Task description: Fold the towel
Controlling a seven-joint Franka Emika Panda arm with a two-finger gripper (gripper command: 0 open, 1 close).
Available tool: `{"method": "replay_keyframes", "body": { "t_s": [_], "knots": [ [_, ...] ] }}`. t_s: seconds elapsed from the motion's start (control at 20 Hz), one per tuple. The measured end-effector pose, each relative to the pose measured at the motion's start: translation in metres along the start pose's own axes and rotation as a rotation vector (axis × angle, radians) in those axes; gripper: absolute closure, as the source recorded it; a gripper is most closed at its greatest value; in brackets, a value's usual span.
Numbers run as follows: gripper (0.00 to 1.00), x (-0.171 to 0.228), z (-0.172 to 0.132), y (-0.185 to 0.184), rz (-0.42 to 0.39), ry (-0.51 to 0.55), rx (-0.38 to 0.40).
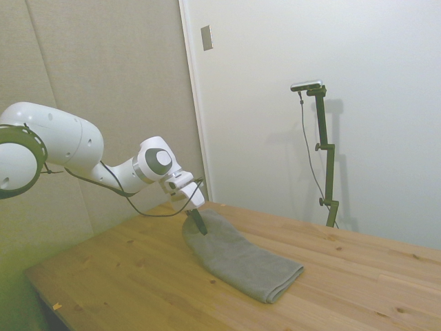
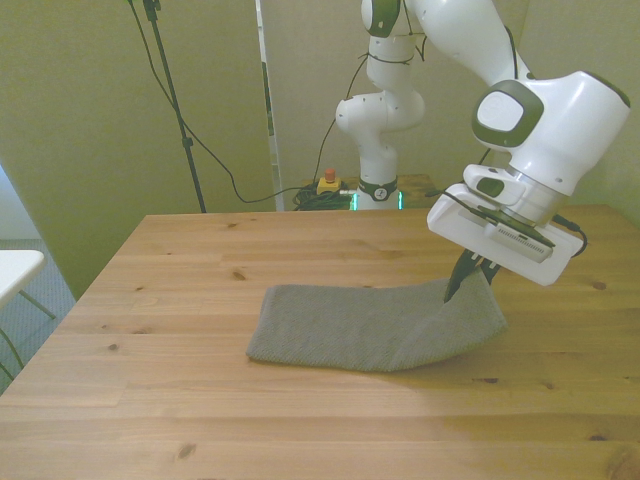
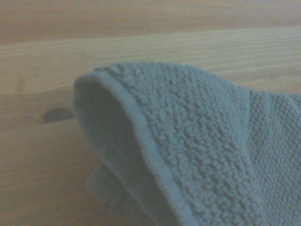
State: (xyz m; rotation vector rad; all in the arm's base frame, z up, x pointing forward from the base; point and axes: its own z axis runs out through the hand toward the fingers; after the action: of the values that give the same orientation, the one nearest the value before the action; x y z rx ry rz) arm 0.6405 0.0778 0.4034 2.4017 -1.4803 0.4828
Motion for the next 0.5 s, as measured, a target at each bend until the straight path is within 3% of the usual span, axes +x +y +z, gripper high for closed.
{"method": "replay_keyframes", "body": {
  "t_s": [0.5],
  "knots": [
    [1.00, 0.084, -0.002, 0.063, 0.109, -0.088, 0.085]
  ]
}}
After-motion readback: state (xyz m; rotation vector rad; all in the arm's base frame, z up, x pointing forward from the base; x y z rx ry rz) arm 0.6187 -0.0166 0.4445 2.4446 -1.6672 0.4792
